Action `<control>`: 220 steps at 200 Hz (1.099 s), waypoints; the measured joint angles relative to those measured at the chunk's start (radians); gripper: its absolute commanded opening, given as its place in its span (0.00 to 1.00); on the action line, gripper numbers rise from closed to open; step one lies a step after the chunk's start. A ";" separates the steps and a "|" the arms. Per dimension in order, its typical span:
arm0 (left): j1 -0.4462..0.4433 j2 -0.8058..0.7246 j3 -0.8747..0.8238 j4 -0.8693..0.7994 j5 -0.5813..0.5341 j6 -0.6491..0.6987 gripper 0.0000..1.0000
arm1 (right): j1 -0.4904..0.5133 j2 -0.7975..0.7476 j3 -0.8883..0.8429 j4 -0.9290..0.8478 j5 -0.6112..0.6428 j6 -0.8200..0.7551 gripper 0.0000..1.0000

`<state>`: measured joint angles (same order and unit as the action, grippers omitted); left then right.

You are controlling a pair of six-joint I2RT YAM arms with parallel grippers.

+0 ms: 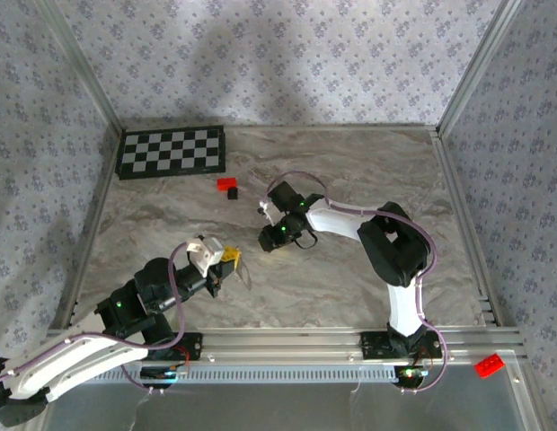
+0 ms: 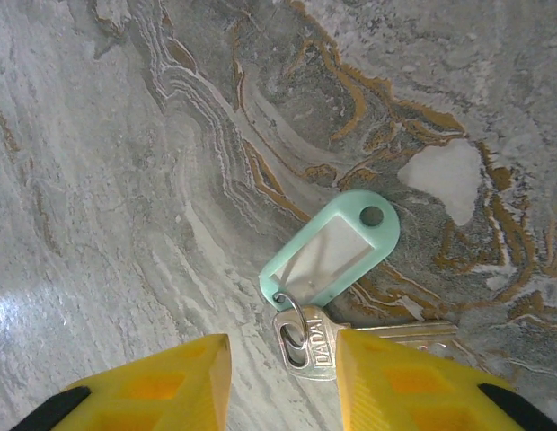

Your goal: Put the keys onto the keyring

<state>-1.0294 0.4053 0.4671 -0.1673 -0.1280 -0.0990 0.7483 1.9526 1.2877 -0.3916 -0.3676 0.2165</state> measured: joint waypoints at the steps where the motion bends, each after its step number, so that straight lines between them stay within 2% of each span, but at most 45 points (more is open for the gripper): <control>1: 0.000 0.000 0.000 0.000 0.000 0.000 0.00 | 0.000 0.000 0.000 0.000 0.000 0.000 0.35; 86: 0.000 0.000 -0.001 0.007 0.000 0.000 0.00 | 0.000 0.026 0.000 0.006 -0.012 0.000 0.33; 168: 0.000 0.002 -0.019 0.014 0.000 0.000 0.00 | 0.000 0.042 0.018 0.006 -0.019 -0.001 0.26; 220: 0.000 0.001 -0.023 0.018 -0.002 0.000 0.00 | 0.000 0.047 0.028 0.006 -0.014 0.000 0.30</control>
<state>-1.0294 0.4061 0.4438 -0.1497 -0.1295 -0.0990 0.7486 1.9995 1.3159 -0.3851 -0.3820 0.2161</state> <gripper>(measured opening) 0.047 0.292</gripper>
